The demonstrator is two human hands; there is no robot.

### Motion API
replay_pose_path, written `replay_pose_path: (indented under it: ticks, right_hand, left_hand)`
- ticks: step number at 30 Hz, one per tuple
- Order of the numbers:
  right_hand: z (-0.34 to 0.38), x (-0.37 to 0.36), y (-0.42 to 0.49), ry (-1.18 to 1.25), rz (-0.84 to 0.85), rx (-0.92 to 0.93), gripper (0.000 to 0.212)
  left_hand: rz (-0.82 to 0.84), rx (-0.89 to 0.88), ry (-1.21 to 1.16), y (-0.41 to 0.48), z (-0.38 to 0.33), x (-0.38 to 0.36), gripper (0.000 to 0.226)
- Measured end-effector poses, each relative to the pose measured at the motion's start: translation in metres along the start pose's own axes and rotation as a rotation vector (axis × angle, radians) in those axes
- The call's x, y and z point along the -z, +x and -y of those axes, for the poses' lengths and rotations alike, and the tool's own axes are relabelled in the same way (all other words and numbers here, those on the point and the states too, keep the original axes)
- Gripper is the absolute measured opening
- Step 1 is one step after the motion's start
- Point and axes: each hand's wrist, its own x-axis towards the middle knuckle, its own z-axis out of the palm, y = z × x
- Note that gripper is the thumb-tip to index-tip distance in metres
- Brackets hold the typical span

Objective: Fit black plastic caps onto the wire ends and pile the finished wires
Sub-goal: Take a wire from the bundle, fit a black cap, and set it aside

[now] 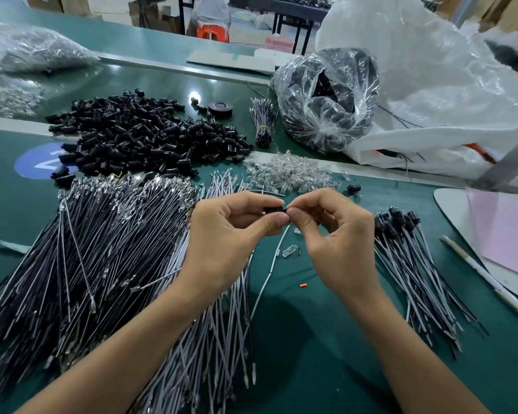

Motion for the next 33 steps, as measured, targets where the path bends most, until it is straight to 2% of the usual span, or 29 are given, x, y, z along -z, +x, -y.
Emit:
replay_pose_path:
  ticks: [6,13,17,20,24,27,33]
  right_hand:
    - [0.000,0.007,0.004,0.117,0.023,-0.088,0.018]
    - [0.000,0.009,0.005,-0.004,0.072,-0.052,0.017]
    - [0.002,0.009,0.005,-0.003,0.087,-0.092,0.011]
    - [0.004,0.010,0.006,0.015,0.165,-0.141,0.005]
    - [0.007,0.011,0.008,-0.001,0.201,-0.145,0.015]
    - [0.010,0.010,0.005,0.034,0.189,-0.129,0.011]
    - [0.016,0.006,0.002,0.182,0.214,-0.150,0.011]
  left_hand:
    - [-0.014,0.003,-0.024,-0.001,0.000,0.001,0.023]
    - [-0.046,0.031,-0.065,0.001,-0.004,0.002,0.037]
    - [-0.021,0.005,-0.120,0.000,-0.005,0.001,0.028]
    - [-0.047,0.002,-0.161,0.001,-0.006,0.003,0.023]
    - [-0.055,-0.008,-0.159,0.002,-0.007,0.004,0.022]
    - [-0.041,-0.014,-0.145,-0.001,-0.006,0.000,0.016]
    - [-0.040,-0.008,-0.128,-0.003,-0.007,-0.002,0.019]
